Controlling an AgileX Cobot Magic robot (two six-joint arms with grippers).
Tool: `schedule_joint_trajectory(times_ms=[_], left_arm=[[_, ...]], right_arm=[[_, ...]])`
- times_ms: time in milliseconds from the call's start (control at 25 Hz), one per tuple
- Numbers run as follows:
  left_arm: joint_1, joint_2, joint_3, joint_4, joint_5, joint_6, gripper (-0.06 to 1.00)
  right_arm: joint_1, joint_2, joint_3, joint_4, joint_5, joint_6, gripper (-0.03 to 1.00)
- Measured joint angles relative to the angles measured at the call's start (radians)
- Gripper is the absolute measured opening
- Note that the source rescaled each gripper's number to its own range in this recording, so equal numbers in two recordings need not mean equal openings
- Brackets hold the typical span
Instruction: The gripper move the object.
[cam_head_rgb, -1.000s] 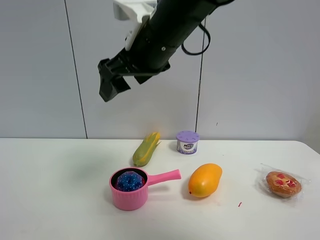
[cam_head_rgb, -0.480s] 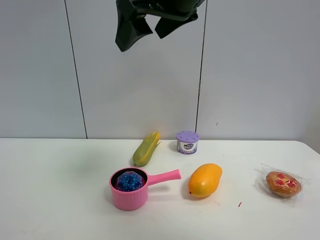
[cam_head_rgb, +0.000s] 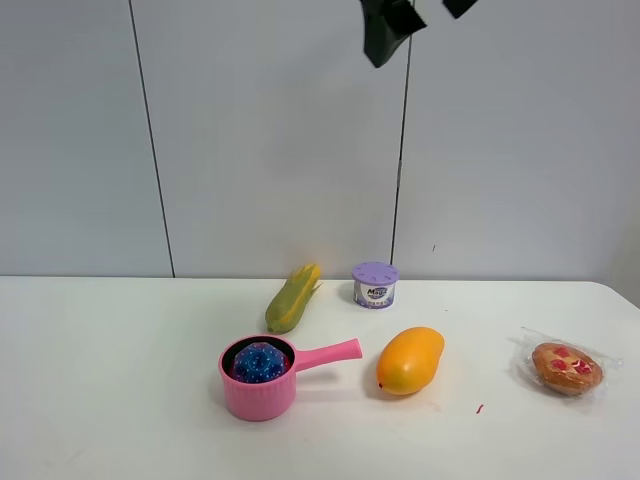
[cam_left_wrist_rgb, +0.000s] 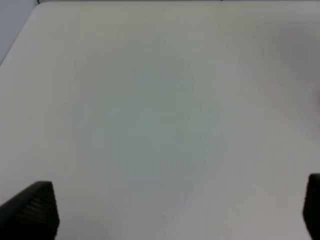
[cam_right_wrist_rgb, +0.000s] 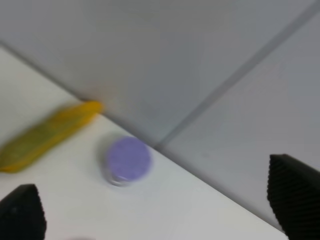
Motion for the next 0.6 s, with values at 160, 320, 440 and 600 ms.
schedule_joint_trajectory(times_ms=[160,320,440,600], left_arm=[[0.0,0.0,0.0,0.0,0.0,0.0,1.0],[0.0,0.0,0.0,0.0,0.0,0.0,1.0],[0.0,0.0,0.0,0.0,0.0,0.0,1.0],[0.0,0.0,0.0,0.0,0.0,0.0,1.0]], right_arm=[[-0.007,-0.024,0.0,-0.139,0.099,0.116,0.68],[-0.071,-0.073,0.0,-0.154,0.119,0.143,0.68],[-0.151,-0.119,0.0,-0.151,0.12,0.15,0.68],[-0.275,-0.173,0.0,-0.15,0.122,0.145,0.68]])
